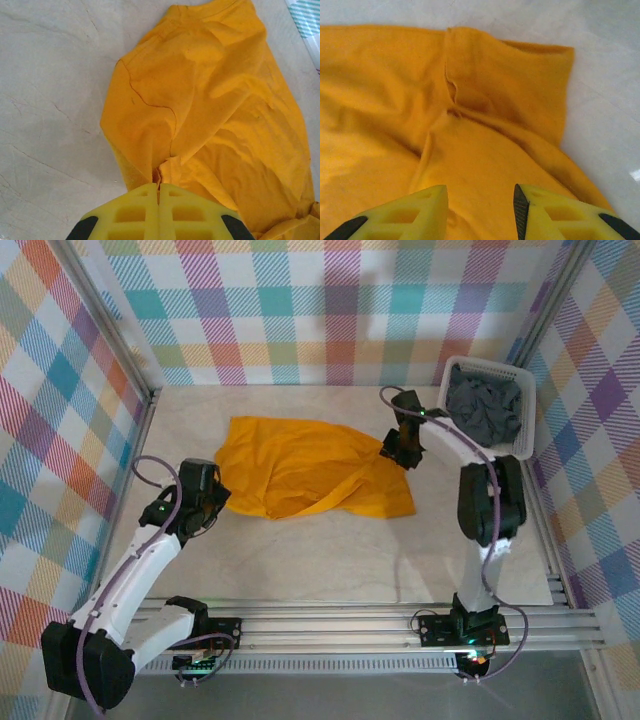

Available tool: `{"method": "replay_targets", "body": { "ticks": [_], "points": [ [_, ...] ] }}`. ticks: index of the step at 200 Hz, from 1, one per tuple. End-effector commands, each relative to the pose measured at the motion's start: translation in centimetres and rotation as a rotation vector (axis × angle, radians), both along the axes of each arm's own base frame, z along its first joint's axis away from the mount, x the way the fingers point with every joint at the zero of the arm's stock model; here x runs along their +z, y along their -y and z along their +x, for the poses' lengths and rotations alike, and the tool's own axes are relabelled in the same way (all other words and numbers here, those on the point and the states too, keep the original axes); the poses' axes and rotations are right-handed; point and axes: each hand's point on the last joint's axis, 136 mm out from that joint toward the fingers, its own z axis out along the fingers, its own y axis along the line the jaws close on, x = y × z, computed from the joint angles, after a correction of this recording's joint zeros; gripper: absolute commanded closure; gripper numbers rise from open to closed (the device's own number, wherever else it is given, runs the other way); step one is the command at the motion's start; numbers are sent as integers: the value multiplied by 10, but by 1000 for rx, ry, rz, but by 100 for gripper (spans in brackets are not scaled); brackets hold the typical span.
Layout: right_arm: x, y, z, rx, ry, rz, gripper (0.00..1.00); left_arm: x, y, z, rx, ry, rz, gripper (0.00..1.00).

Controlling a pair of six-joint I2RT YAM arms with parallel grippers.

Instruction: Fold and stack the t-shirts

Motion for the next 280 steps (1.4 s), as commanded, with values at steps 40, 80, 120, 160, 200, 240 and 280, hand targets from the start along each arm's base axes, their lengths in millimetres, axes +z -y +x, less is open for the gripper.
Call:
{"method": "replay_targets", "body": {
  "ticks": [40, 80, 120, 160, 200, 240, 280],
  "points": [
    [-2, -8, -4, -283, -201, 76, 59, 16, 1, 11, -4, 49, 14, 100],
    [14, -13, 3, -470, -265, 117, 55, 20, 2, 13, -13, 56, 15, 100],
    [7, -14, 9, -592, -333, 101, 51, 21, 3, 13, -21, 60, 15, 100],
    [-6, -14, 2, -661, -384, 75, 51, 23, 4, 14, -26, 65, 16, 100],
    [-21, -8, 8, -710, -378, 48, 52, 24, 4, 15, -27, 71, 13, 100],
    [-35, -9, 15, -733, -382, 64, 53, 26, 4, 15, -32, 73, 19, 100],
    [-36, -6, 24, -741, -357, 78, 61, 26, 4, 15, -37, 72, 20, 100]
  ]
}}
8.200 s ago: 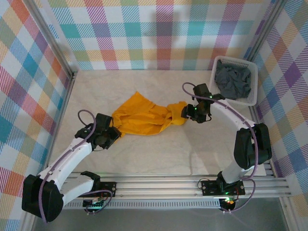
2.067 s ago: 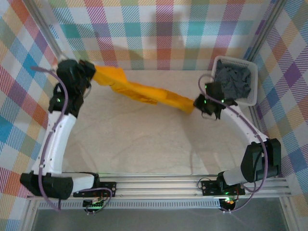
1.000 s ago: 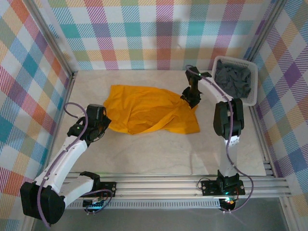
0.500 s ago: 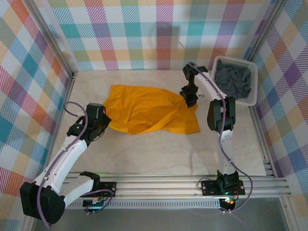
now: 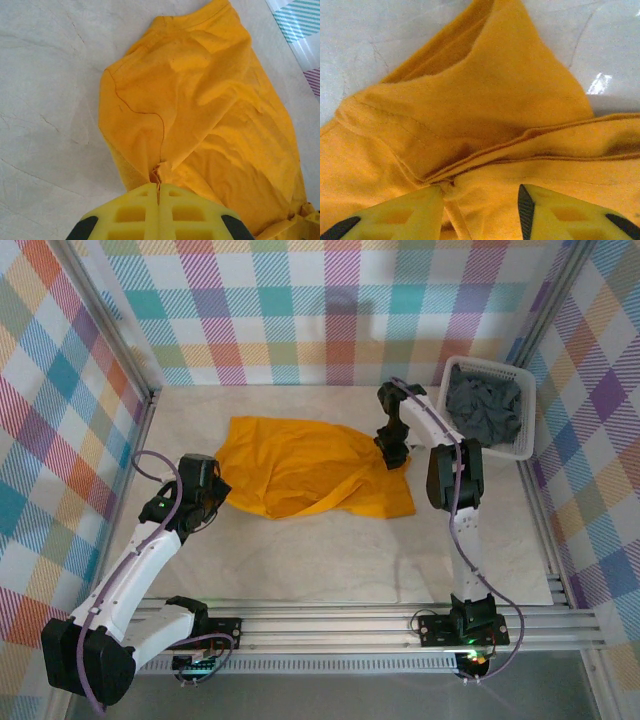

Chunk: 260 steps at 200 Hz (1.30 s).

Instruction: Fold and stack the t-shirts

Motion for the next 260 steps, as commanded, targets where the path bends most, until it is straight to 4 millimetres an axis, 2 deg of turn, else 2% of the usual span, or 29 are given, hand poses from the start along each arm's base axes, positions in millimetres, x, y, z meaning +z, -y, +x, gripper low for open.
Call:
{"method": "replay_targets", "body": {
  "ticks": [1, 26, 45, 54, 65, 80, 99, 146, 174, 195, 219, 260],
  "points": [
    [2, 5, 5, -39, 8, -6, 61, 14, 2, 6, -18, 36, 7, 100],
    [6, 10, 5, -41, 18, -25, 64, 15, 3, 7, -21, 37, 6, 100],
    [10, 12, 7, -41, 40, -29, 73, 15, 4, 9, -23, 39, 4, 100],
    [11, 12, 7, -44, 44, -29, 74, 14, 5, 9, -24, 37, 3, 100],
    [12, 13, 8, -46, 50, -28, 69, 13, 5, 10, -25, 34, 2, 100],
    [17, 13, 12, -39, 74, -25, 56, 14, 5, 10, -25, 35, 1, 100],
    [20, 12, 15, -38, 89, -13, 49, 14, 5, 10, -26, 35, 1, 100],
    [10, 1, 11, -66, 55, 33, 48, 13, 6, 11, -27, 36, -2, 100],
    [4, 2, 4, -75, 19, 28, 52, 13, 5, 10, -23, 37, 1, 100],
    [4, 3, 0, -75, 12, 23, 65, 13, 4, 9, -25, 36, 5, 100],
    [9, 3, -3, -78, 21, 23, 73, 13, 5, 10, -25, 36, 5, 100],
    [18, 8, -13, -71, 28, 2, 76, 13, 6, 14, -27, 38, 1, 100]
  ]
}}
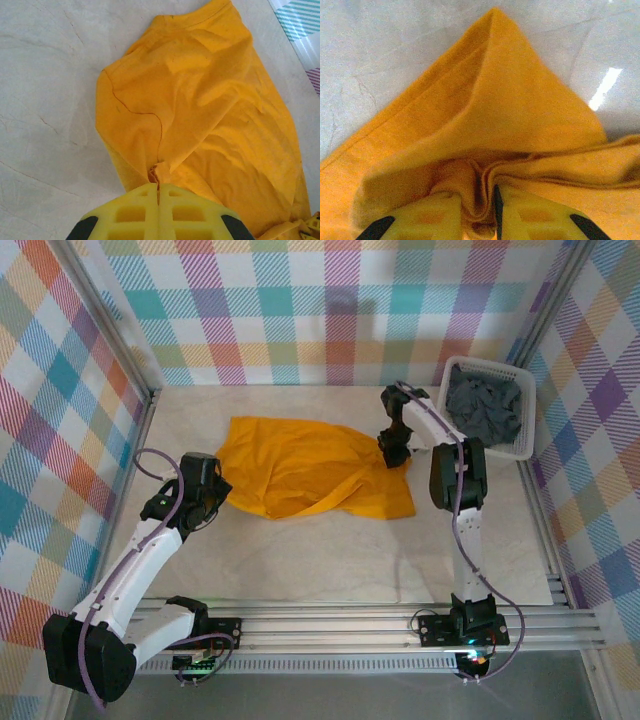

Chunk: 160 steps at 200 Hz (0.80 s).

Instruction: Fold and stack the t-shirts

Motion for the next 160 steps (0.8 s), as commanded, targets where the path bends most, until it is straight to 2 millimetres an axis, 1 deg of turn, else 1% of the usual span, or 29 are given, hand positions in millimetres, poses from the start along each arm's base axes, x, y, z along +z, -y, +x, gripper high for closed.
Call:
{"method": "replay_targets", "body": {
  "ticks": [1, 18, 27, 48, 66, 83, 100, 137, 160],
  "points": [
    [25, 3, -12, -9, 19, -10, 76, 15, 5, 11, -24, 47, -3, 100],
    [27, 6, -15, -4, 40, -16, 77, 16, 6, 12, -27, 48, -2, 100],
    [29, 7, -15, 6, 58, -18, 80, 16, 6, 12, -26, 48, -3, 100],
    [34, 9, -19, 32, 66, -10, 84, 15, 5, 11, -25, 44, 0, 100],
    [34, 10, -29, 47, 50, -2, 92, 15, 5, 10, -25, 44, 1, 100],
    [28, 15, -38, 42, 45, -4, 100, 15, 5, 10, -26, 44, 0, 100],
    [22, 19, -42, 29, 53, 9, 100, 16, 6, 11, -27, 48, -2, 100],
    [29, 24, -42, 41, 91, 4, 100, 15, 6, 11, -30, 44, -3, 100],
    [27, 23, -42, 42, 104, 16, 100, 15, 7, 10, -31, 46, -8, 100]
  ]
}}
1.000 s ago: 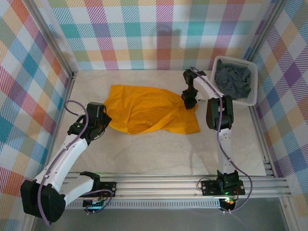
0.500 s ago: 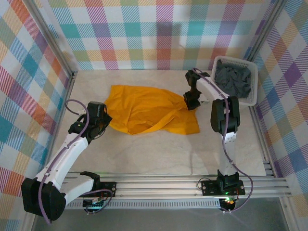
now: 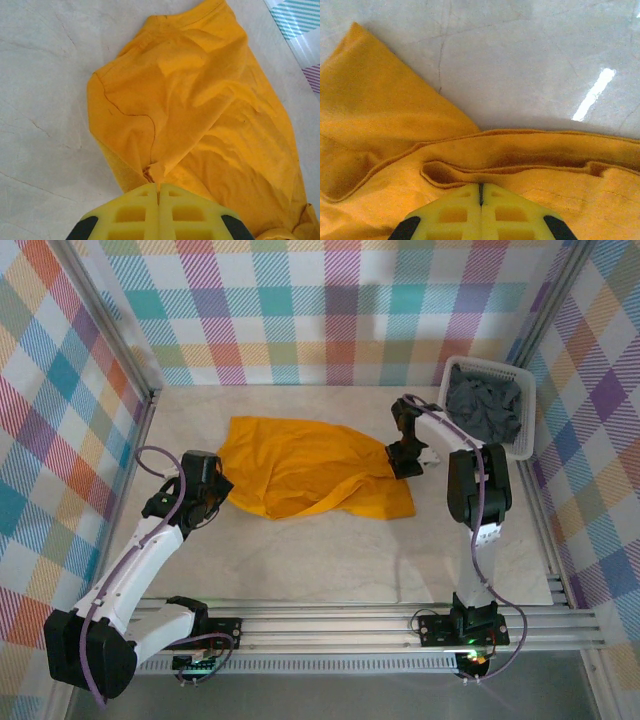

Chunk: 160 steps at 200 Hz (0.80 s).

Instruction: Fold and stack the t-shirts

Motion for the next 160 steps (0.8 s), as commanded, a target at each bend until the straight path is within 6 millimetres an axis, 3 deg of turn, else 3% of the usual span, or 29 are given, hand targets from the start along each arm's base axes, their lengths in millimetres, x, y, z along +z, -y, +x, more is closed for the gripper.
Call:
{"method": "replay_targets", "body": {
  "ticks": [1, 28, 46, 74, 129, 160],
  "points": [
    [19, 0, 4, 15, 69, 21, 100, 14, 3, 5, -15, 36, -9, 100],
    [14, -2, 5, 13, 89, 39, 100, 15, 3, 4, -14, 37, -6, 100],
    [9, -8, 10, 18, 114, 76, 80, 15, 3, 3, -13, 39, -9, 100],
    [8, -15, 16, 24, 134, 110, 69, 15, 2, 1, -13, 38, -8, 100],
    [8, -21, 18, 21, 119, 134, 62, 14, 3, 2, -13, 39, -13, 100],
    [4, -19, 23, 12, 123, 127, 64, 15, 3, 2, -14, 40, -14, 100]
  ]
}}
